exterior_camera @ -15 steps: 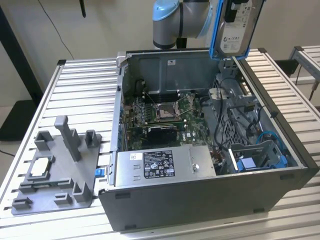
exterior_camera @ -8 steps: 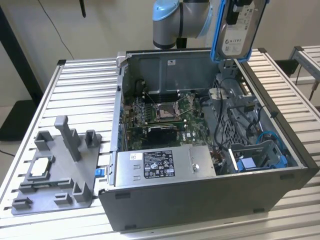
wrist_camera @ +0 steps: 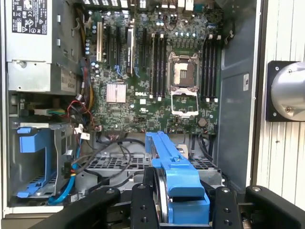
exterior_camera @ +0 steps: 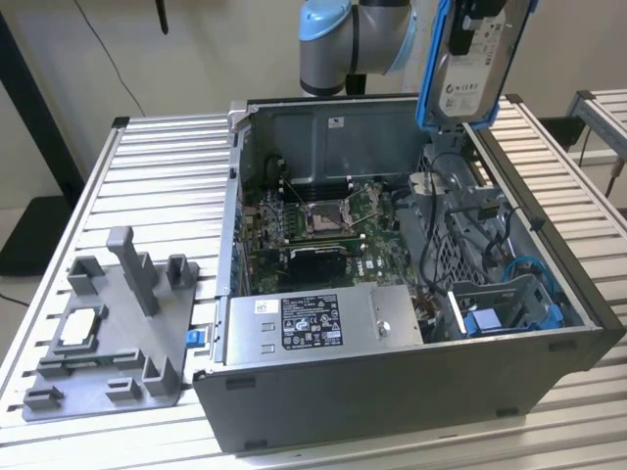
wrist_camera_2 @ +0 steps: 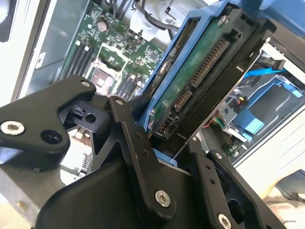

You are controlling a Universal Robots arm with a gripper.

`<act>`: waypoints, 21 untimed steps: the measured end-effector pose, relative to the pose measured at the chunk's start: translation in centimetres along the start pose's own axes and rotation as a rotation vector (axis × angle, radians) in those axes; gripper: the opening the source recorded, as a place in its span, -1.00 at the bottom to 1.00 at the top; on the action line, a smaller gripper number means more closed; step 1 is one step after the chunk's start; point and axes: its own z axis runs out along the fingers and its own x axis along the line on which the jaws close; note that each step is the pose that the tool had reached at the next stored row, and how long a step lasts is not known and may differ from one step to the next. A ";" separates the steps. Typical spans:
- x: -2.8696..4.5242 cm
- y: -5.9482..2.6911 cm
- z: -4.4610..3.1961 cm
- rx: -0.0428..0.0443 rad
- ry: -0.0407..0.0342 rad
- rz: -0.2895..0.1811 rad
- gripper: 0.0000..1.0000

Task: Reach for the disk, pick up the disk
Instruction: 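Pick up the disk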

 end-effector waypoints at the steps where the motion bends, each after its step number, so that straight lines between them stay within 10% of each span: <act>1: 0.23 0.00 -0.02 0.0000 -0.0001 0.000 -1.00; 21: 4.83 0.01 -0.43 -0.0005 -0.0007 0.000 -1.00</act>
